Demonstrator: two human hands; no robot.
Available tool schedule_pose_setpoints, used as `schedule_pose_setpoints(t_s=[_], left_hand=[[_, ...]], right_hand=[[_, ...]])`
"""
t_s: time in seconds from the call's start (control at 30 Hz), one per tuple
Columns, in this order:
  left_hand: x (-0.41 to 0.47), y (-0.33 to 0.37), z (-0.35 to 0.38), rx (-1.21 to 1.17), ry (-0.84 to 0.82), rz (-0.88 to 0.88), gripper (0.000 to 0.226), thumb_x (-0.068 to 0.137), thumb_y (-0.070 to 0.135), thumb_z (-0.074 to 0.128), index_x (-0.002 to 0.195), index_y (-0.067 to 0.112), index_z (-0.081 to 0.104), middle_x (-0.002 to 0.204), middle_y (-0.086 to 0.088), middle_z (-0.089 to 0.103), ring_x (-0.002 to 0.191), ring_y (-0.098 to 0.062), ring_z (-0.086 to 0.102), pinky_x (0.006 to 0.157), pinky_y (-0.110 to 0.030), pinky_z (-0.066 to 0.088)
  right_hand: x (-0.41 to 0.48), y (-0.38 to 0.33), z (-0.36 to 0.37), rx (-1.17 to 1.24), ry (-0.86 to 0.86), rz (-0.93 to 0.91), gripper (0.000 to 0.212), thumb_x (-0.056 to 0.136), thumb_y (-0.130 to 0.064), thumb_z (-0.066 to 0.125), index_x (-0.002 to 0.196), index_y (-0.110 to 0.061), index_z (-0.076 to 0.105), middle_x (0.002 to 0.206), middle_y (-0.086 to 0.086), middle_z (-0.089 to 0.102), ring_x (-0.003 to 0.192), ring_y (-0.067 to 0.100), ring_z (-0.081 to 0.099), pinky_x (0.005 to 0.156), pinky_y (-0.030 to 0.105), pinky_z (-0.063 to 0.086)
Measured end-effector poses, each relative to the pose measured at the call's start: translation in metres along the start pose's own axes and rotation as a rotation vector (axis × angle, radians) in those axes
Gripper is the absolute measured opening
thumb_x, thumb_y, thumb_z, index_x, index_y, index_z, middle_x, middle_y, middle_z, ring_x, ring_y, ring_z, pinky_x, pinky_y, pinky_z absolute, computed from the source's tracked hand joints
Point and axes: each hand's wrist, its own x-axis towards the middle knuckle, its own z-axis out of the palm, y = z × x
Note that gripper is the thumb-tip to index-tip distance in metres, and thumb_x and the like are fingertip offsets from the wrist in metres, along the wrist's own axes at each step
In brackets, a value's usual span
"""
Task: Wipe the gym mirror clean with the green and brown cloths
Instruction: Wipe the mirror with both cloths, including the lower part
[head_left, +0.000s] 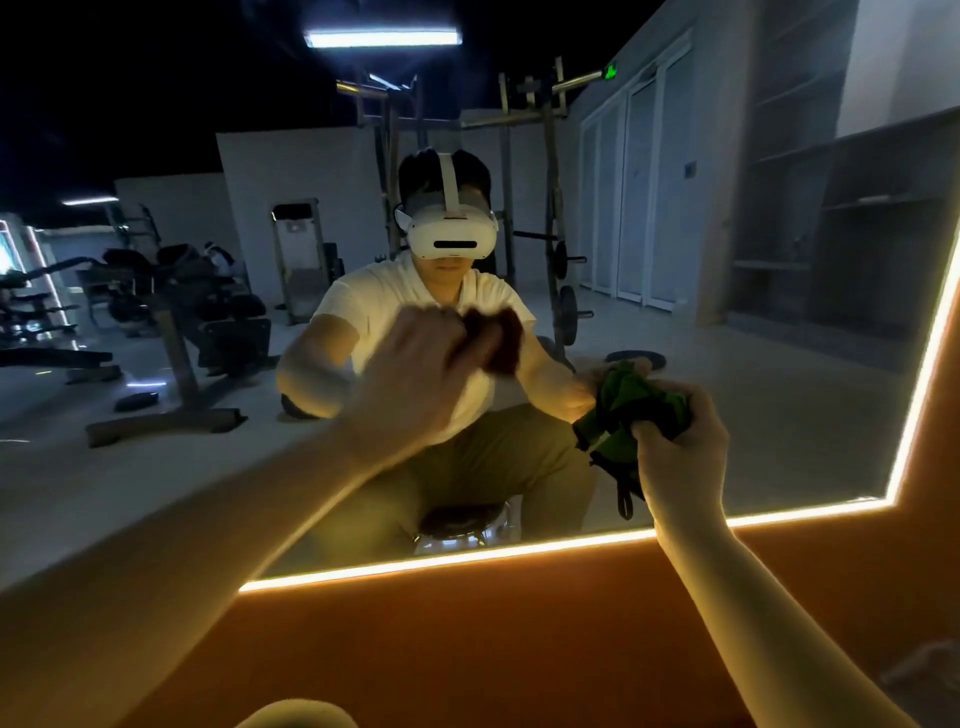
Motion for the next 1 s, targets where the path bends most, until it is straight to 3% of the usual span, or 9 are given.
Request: schedule_pose_setpoints(t_s=[0.1,0.2,0.33,0.43,0.6,0.67,0.83,0.93,1.0], left_hand=[[0.014,-0.040,0.008,0.038,0.237,-0.337,0.046,0.099,0.019,0.060,0.143,0.005,0.053,0.118,-0.026,0.053,0.106,-0.034,0.046,0.094,-0.046,0.040],[0.018,0.006,0.025,-0.093,0.299,-0.393,0.048,0.098,0.019,0.061,0.143,0.006,0.051,0.122,-0.023,0.050,0.109,-0.032,0.045,0.096,-0.043,0.037],[-0.028,0.097,0.073,-0.200,0.062,-0.142,0.073,0.080,0.021,0.080,0.145,0.012,0.049,0.117,-0.012,0.051,0.106,-0.027,0.050,0.097,-0.047,0.047],[-0.085,0.140,0.089,-0.181,-0.141,0.132,0.061,0.086,0.025,0.071,0.144,0.019,0.053,0.111,-0.004,0.058,0.101,-0.022,0.056,0.096,-0.044,0.050],[-0.080,0.117,0.105,-0.060,-0.117,0.363,0.069,0.078,0.038,0.083,0.136,0.018,0.053,0.108,-0.004,0.055,0.094,-0.024,0.055,0.090,-0.043,0.040],[-0.047,0.084,0.087,-0.059,-0.040,0.254,0.072,0.071,0.037,0.085,0.134,0.018,0.055,0.101,-0.004,0.062,0.089,-0.024,0.062,0.089,-0.041,0.036],[0.015,-0.003,0.026,-0.010,0.195,-0.138,0.055,0.095,0.022,0.062,0.146,0.011,0.048,0.123,-0.024,0.056,0.113,-0.040,0.055,0.100,-0.049,0.040],[0.030,0.003,0.023,-0.098,0.253,-0.325,0.042,0.101,0.024,0.055,0.142,0.012,0.057,0.119,-0.023,0.057,0.109,-0.039,0.055,0.093,-0.047,0.041],[0.029,0.033,0.036,-0.159,0.219,-0.303,0.044,0.099,0.025,0.057,0.141,0.012,0.057,0.123,-0.023,0.055,0.114,-0.040,0.054,0.096,-0.049,0.043]], right_hand=[[-0.005,0.004,0.004,-0.051,-0.033,-0.024,0.033,0.090,0.010,0.059,0.113,-0.014,0.060,0.101,-0.003,0.066,0.096,0.007,0.065,0.086,0.039,0.060],[-0.007,0.008,0.005,-0.094,-0.041,-0.088,0.032,0.091,0.005,0.061,0.110,-0.020,0.059,0.104,-0.001,0.065,0.104,0.020,0.064,0.090,0.052,0.058],[0.001,0.010,-0.004,-0.075,0.033,-0.103,0.033,0.089,0.006,0.060,0.111,-0.019,0.060,0.106,0.000,0.065,0.107,0.022,0.064,0.093,0.052,0.057],[0.005,0.013,-0.011,-0.061,0.045,-0.080,0.033,0.090,0.006,0.061,0.110,-0.019,0.060,0.106,0.000,0.065,0.105,0.019,0.065,0.094,0.049,0.057],[0.005,0.018,-0.021,-0.106,0.034,0.003,0.030,0.090,0.006,0.060,0.108,-0.019,0.060,0.102,0.001,0.065,0.098,0.016,0.066,0.089,0.049,0.060],[0.006,0.018,-0.024,-0.120,0.026,0.004,0.034,0.090,0.007,0.059,0.103,-0.024,0.060,0.101,0.001,0.065,0.098,0.017,0.066,0.089,0.049,0.060],[0.008,0.008,-0.035,-0.193,0.029,0.078,0.031,0.091,0.007,0.058,0.104,-0.021,0.058,0.102,0.002,0.064,0.102,0.022,0.065,0.089,0.042,0.059],[0.024,-0.015,-0.029,-0.225,0.030,0.018,0.027,0.090,0.007,0.057,0.109,-0.012,0.060,0.102,0.002,0.064,0.103,0.021,0.064,0.090,0.040,0.057],[0.034,-0.033,-0.024,-0.251,0.013,-0.092,0.028,0.087,0.005,0.058,0.109,-0.013,0.061,0.102,0.003,0.064,0.102,0.020,0.063,0.091,0.041,0.056]])
